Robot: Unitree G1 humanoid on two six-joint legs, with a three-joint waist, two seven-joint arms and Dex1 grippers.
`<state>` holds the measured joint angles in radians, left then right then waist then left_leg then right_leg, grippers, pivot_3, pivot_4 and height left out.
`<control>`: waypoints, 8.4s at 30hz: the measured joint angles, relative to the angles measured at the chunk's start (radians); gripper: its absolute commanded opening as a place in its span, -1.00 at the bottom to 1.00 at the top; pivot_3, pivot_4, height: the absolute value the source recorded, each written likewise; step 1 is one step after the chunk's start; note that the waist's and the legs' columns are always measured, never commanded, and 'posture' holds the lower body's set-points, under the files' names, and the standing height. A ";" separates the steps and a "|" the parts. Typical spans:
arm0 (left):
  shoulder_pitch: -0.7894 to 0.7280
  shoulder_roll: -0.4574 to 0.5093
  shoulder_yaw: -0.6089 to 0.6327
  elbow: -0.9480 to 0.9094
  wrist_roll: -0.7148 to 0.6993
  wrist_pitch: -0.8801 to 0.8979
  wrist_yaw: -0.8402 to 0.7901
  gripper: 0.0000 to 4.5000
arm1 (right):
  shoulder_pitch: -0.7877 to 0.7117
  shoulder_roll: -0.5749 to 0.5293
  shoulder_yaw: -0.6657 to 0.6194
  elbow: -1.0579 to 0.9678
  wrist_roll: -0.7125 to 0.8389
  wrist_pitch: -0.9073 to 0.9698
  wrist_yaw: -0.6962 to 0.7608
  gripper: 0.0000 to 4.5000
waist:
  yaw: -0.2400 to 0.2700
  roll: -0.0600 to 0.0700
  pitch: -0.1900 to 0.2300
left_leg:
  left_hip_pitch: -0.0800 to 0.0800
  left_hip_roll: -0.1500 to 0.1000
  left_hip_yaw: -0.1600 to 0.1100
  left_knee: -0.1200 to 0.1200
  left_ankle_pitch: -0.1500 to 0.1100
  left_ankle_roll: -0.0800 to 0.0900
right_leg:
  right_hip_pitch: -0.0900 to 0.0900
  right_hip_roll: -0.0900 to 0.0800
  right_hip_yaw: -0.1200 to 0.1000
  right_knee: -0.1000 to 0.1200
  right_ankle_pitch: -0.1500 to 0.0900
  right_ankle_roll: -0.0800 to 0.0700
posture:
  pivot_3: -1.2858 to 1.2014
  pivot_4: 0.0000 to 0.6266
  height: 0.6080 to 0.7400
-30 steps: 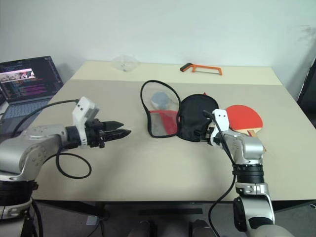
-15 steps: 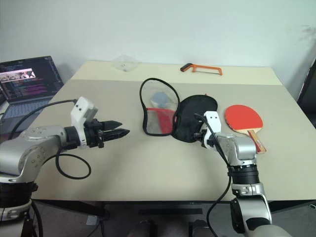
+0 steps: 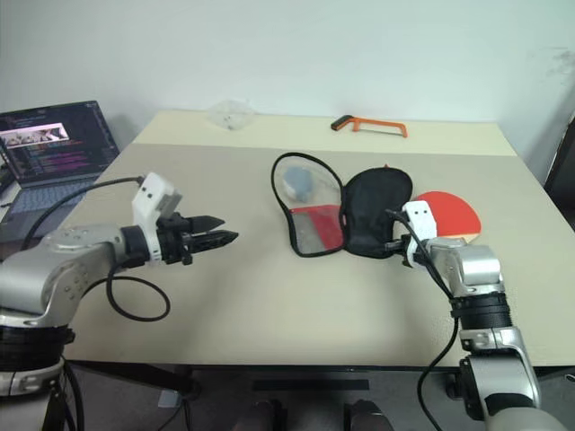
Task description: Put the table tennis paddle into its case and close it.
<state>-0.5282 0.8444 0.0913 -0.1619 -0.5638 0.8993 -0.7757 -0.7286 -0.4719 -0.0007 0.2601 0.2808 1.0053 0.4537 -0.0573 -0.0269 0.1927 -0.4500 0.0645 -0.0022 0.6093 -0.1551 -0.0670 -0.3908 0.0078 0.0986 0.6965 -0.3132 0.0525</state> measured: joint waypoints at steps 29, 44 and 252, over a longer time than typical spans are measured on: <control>-0.066 -0.061 -0.049 0.094 0.067 -0.057 -0.036 0.13 | 0.055 -0.293 -0.134 -0.209 -0.099 0.063 0.072 0.99 | 0.008 -0.001 0.000 | -0.001 0.000 0.000 0.000 0.000 0.000 | 0.000 0.000 0.000 -0.001 0.000 0.000 | 0.03 -0.52 1.00; -0.135 -0.108 -0.089 0.160 0.094 -0.148 -0.153 0.13 | 0.198 -0.130 -0.287 -0.250 -0.093 0.199 -0.106 0.99 | -0.002 -0.001 0.000 | 0.000 0.000 0.001 0.001 0.001 0.001 | 0.000 0.000 0.001 0.000 0.000 0.000 | 0.03 -0.52 1.00; 0.054 -0.127 -0.024 -0.017 0.096 -0.170 -0.235 0.98 | 0.128 0.244 -0.444 -0.006 0.548 0.029 -0.249 1.00 | -0.026 0.000 0.000 | 0.002 0.001 -0.004 -0.001 0.008 0.002 | 0.002 0.003 0.000 0.001 0.005 -0.001 | 0.03 -0.52 1.00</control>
<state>-0.4739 0.7172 0.0672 -0.1785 -0.4676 0.7298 -1.0111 -0.6004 -0.2275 -0.4449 0.2536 0.8292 1.0344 0.2049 -0.0829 -0.0267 0.1929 -0.4484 0.0655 -0.0065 0.6086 -0.1472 -0.0653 -0.3891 0.0110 0.0985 0.6976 -0.3079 0.0519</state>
